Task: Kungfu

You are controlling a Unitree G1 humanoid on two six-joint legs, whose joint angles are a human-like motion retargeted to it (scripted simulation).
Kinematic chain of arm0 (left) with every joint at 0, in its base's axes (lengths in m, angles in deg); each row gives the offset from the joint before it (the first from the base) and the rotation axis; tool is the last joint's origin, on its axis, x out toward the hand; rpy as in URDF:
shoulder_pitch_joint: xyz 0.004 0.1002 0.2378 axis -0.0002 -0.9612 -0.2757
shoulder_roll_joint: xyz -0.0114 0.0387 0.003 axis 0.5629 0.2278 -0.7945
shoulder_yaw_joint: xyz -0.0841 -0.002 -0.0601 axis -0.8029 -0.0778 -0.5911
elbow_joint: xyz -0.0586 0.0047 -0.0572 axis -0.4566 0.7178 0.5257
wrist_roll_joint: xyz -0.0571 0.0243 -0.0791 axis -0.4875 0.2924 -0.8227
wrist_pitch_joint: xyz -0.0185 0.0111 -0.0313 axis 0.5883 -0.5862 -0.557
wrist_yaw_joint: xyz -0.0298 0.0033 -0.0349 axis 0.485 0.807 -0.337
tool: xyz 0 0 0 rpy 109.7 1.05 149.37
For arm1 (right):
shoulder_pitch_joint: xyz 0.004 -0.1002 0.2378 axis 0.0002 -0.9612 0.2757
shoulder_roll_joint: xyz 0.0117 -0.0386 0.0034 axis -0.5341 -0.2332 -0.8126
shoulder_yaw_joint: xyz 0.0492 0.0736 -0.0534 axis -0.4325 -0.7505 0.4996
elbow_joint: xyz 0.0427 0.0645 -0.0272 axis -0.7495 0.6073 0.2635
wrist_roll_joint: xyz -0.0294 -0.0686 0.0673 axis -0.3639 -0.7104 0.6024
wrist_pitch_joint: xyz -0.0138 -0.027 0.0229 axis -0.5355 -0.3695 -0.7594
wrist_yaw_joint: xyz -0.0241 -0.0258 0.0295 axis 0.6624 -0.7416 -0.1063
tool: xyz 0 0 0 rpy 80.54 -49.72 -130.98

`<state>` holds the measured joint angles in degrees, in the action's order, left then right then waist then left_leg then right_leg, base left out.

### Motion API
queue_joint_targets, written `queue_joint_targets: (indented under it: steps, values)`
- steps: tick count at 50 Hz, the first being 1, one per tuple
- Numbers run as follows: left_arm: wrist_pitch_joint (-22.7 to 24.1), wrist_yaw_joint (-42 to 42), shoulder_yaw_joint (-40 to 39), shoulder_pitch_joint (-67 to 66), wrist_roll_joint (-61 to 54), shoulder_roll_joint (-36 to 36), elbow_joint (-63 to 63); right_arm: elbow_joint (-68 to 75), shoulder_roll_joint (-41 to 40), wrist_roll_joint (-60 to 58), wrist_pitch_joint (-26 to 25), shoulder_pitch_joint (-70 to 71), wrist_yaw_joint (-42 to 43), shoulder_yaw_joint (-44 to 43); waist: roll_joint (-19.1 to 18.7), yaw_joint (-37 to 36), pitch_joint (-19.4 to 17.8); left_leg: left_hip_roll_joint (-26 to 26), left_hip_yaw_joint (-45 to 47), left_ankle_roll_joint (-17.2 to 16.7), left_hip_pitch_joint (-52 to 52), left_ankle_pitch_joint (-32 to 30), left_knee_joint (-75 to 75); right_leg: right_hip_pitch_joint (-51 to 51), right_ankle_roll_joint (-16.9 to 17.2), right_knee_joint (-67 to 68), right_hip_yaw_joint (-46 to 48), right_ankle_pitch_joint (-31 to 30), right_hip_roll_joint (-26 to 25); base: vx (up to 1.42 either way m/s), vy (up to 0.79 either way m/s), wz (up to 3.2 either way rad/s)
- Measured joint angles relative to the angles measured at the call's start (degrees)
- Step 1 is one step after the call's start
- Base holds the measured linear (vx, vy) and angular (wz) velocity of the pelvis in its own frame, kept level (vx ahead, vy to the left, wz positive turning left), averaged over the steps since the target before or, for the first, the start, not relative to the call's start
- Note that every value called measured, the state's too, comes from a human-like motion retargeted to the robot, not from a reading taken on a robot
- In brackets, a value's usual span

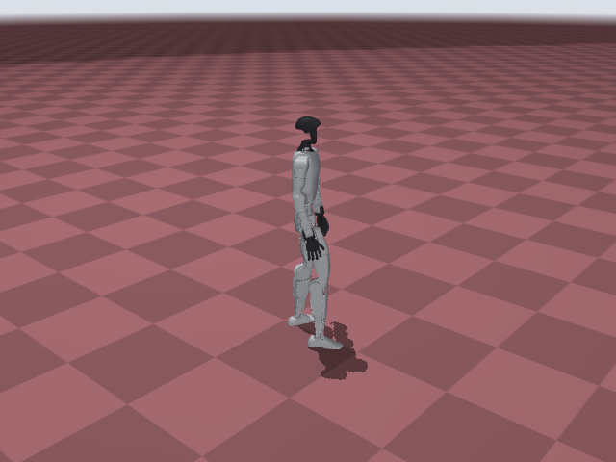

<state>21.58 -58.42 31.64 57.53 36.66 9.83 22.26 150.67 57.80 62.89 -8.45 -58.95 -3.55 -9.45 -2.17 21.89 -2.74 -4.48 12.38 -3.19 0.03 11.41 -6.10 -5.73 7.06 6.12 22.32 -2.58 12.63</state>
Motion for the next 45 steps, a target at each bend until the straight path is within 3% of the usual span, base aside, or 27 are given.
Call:
queue_joint_targets:
  steps: [2,7,10,12,16,19,23,30,35,39,45]
  values:
    - [-1.00,0.04,-2.15,-0.98,-0.30,0.15,1.79,1.98,-2.29,-0.63,1.17,-0.58,3.33,0.30,-0.28,0.11,0.62,-0.09,0.64,0.43,-0.64,-0.44,0.42,-0.01,-0.87,2.59,-3.01,5.29,-2.95,-0.04,0.12,-0.04]
    - [-1.78,-1.17,-7.78,-5.35,-2.45,1.23,3.60,5.97,-8.02,2.94,4.73,-4.09,9.22,0.90,1.05,-0.19,2.34,1.36,1.01,0.89,-1.09,-1.15,1.61,3.19,-1.76,5.67,-4.71,9.61,-7.70,-0.02,0.04,-0.02]
    - [-2.66,-1.80,-11.74,-9.12,-2.97,1.68,3.51,8.31,-10.69,8.32,7.01,-6.92,9.33,1.09,2.15,-3.05,4.10,1.97,2.29,0.86,-0.84,-0.96,2.23,5.19,-6.45,4.68,-3.14,13.45,-8.68,0.02,-0.07,-0.53]
    - [-2.99,-1.19,-14.24,-11.65,-4.74,1.26,3.93,10.04,-11.96,11.33,6.90,-8.34,9.33,0.88,3.51,-6.04,5.58,2.96,4.00,0.91,-0.80,-0.86,2.33,5.90,-8.18,1.29,-2.02,11.63,-8.03,0.02,-0.09,-1.00]
    - [-1.97,0.08,-18.29,-14.42,-15.08,-1.97,6.72,11.55,-12.83,16.74,6.48,-9.30,10.23,-1.63,4.38,-9.67,5.94,3.29,7.48,0.79,-0.35,-1.01,2.35,4.86,-7.84,0.08,-6.24,10.45,-9.36,-0.09,0.02,-0.81]
    - [0.13,-1.92,-21.16,-15.06,-26.97,-4.86,8.09,11.37,-11.87,22.29,7.53,-8.54,9.14,-4.32,3.23,-4.84,4.87,3.11,3.43,1.05,-0.99,-1.74,2.09,6.40,-6.09,-1.38,0.73,9.58,-7.85,-0.12,0.04,0.85]
    - [1.64,-6.92,-27.18,-14.64,-45.33,-7.31,8.45,11.85,-10.91,34.15,6.26,-6.44,3.70,-8.64,3.07,-4.83,4.94,2.77,5.74,1.32,-0.53,-2.05,2.92,5.86,-6.91,-1.85,-1.20,9.11,-8.39,-0.12,-0.01,-0.45]
    - [4.43,-16.56,-38.36,-8.79,-85.20,-9.17,5.28,9.37,-11.82,78.92,5.11,-3.50,-15.24,-24.08,3.92,-5.32,5.34,2.30,5.24,1.02,-1.92,-2.92,2.14,5.57,-7.15,-2.74,-1.44,8.53,-8.35,-0.13,-0.04,0.05]
    - [3.82,-23.56,-47.48,-3.15,-113.30,-10.11,1.52,8.18,-11.58,107.00,5.23,0.10,-17.93,-35.86,3.84,-5.10,5.38,2.20,5.21,1.21,-2.31,-3.45,2.05,5.85,-7.36,-3.49,-0.91,8.67,-8.64,-0.11,0.01,0.12]
    - [5.24,-21.73,-48.13,-0.87,-115.17,-8.10,0.57,9.88,-9.52,115.33,4.22,1.64,-18.03,-40.32,3.62,-5.01,4.80,1.84,4.83,1.18,-2.88,-3.89,1.64,5.54,-7.35,-3.01,-1.13,8.74,-8.62,-0.10,0.01,0.09]
    - [6.74,-19.86,-45.59,-0.21,-106.43,-6.04,-1.81,11.21,-7.39,111.84,4.28,2.04,-17.01,-39.62,3.12,-4.79,3.73,1.36,4.78,1.16,-3.60,-4.16,0.84,5.25,-7.34,-2.66,-0.68,9.11,-8.57,-0.09,0.03,0.03]
